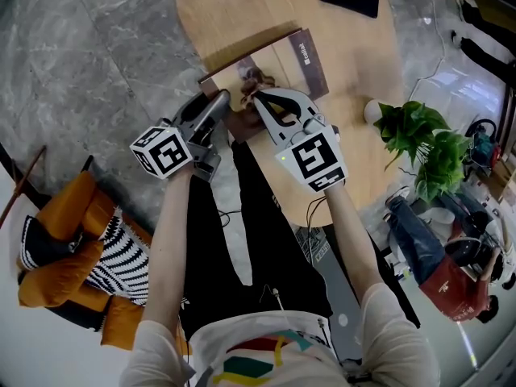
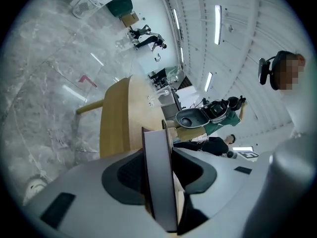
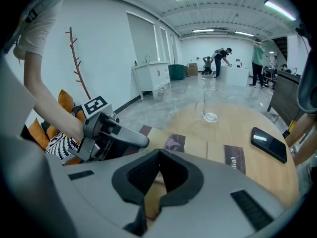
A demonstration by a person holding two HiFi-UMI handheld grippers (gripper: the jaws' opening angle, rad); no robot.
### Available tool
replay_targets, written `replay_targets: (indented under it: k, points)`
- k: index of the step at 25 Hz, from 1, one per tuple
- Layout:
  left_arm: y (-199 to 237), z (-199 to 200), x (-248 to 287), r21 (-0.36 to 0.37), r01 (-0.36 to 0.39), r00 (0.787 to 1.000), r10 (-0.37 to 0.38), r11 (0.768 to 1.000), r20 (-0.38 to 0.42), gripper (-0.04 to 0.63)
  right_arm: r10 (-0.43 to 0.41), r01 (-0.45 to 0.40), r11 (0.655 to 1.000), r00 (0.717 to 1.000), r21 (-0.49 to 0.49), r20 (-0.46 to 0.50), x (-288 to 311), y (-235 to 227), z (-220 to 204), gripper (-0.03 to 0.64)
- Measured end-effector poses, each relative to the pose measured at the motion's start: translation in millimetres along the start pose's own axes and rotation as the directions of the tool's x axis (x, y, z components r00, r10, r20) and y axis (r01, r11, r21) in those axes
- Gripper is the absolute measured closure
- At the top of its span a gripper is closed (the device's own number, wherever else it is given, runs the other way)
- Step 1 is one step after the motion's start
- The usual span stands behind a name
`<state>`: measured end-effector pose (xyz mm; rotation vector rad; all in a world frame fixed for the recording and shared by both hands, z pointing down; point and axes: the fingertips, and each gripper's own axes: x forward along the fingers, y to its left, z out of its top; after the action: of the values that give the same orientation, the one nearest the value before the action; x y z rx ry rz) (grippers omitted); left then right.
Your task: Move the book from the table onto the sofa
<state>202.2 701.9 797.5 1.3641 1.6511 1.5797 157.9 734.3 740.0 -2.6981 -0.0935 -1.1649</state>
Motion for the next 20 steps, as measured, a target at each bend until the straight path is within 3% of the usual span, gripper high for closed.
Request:
replay_targets:
  k: [12, 20]
  points:
    - [-60.4, 48.9, -10.9, 0.095, 0.010, 0.995, -0.019, 0.995, 0.096, 0.442, -0.029, 0.029, 1.000, 0.996, -0.001, 0.085, -31.8, -1.7, 53.0, 0.604]
    - [-165.5, 127.4, -44.2, 0.204, 0.034, 0.973, -0.079, 0.978, 0.217, 0.442, -0.131, 0.128, 0.991, 0.974, 0.032, 0.185, -99.7, -10.0, 132.9, 0.604]
